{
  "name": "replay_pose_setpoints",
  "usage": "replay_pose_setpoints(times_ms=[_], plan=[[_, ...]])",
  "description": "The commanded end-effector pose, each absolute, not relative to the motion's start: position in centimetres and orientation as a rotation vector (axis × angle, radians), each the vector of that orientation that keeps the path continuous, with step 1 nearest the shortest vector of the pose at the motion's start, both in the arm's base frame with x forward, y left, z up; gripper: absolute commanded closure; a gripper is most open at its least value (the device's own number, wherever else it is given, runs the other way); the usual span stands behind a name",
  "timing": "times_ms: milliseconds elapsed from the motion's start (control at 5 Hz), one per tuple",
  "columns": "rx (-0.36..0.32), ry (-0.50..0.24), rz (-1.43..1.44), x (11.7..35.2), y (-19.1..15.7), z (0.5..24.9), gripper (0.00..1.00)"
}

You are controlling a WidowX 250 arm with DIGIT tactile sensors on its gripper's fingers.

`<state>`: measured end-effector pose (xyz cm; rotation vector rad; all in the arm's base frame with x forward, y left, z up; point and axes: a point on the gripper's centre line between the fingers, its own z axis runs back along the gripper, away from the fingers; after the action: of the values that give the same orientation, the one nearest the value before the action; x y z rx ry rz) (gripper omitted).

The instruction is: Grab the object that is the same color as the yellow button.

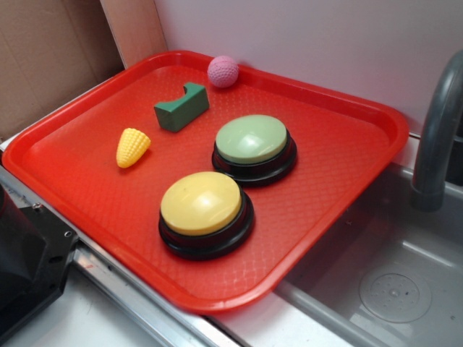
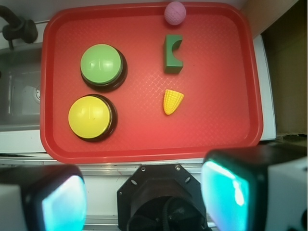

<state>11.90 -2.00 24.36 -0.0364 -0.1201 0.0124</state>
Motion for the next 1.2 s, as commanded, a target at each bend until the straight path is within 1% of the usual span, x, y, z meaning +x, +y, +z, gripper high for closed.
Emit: replay_pose_setpoints(times_ms=[0,200,400,600,800,1000], plan=[[-0.036,-0.120,0.012,11.9,-2.0,24.4,0.00],[0.039,-0.122,0.087,15.1,0.8,19.4,0.00],[-0.042,-0.152,0.194,18.7,0.5,14.9,0.00],[-0.025,-0.181,0.384,20.5,1.2,13.6,0.00],[-0.121,-0.140,0.616,20.2,2.9,11.0,0.00],[-0.085,-0.094,0.577,20.1,3.1,7.9,0.00]])
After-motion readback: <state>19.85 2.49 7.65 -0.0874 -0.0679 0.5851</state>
